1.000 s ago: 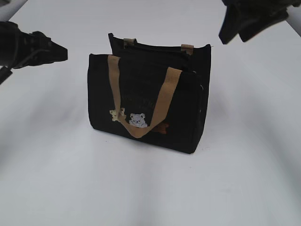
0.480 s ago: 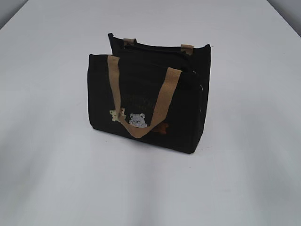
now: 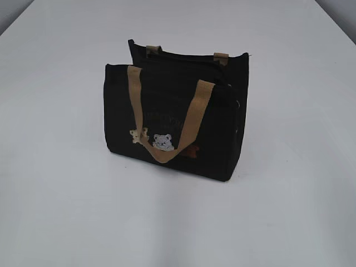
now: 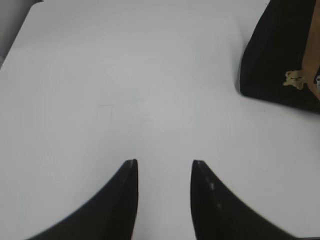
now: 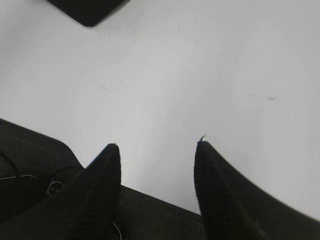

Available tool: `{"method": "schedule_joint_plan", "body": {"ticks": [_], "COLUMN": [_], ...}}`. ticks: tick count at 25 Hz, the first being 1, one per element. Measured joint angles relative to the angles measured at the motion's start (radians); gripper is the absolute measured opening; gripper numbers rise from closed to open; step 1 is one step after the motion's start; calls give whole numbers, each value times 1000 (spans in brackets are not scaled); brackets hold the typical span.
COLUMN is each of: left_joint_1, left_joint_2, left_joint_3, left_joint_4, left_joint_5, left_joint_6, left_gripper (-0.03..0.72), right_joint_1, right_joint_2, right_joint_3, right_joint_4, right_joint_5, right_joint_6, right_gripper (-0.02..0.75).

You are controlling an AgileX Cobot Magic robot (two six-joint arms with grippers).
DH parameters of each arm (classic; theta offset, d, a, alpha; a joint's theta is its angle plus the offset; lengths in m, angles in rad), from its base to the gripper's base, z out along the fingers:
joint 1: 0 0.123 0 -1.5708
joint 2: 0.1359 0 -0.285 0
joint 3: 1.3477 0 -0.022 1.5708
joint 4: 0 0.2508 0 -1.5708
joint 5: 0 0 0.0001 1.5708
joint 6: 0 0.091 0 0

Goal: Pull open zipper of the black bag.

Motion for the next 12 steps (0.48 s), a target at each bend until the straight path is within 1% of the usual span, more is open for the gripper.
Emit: {"method": "schedule_joint_plan", "body": {"ticks": [4,8,12], "left_joint_1": [1,7,8], "left_joint_2": [-103,-183,-188], "left_joint_3": [19,20,21], "left_joint_4": [0,0,5], "left_joint_5": [32,36,38], "left_joint_6": [0,0,0], "left_gripper": [269,240,232], "right_joint_1": [0,0,0], "right_joint_2": [-108,-215,-314], "right_joint_3": [16,17,41], "right_joint_4": [0,2,3], "right_joint_5": [-41,-43,25], "right_joint_6": [-1,2,3], "right_gripper": [368,347,344]}}
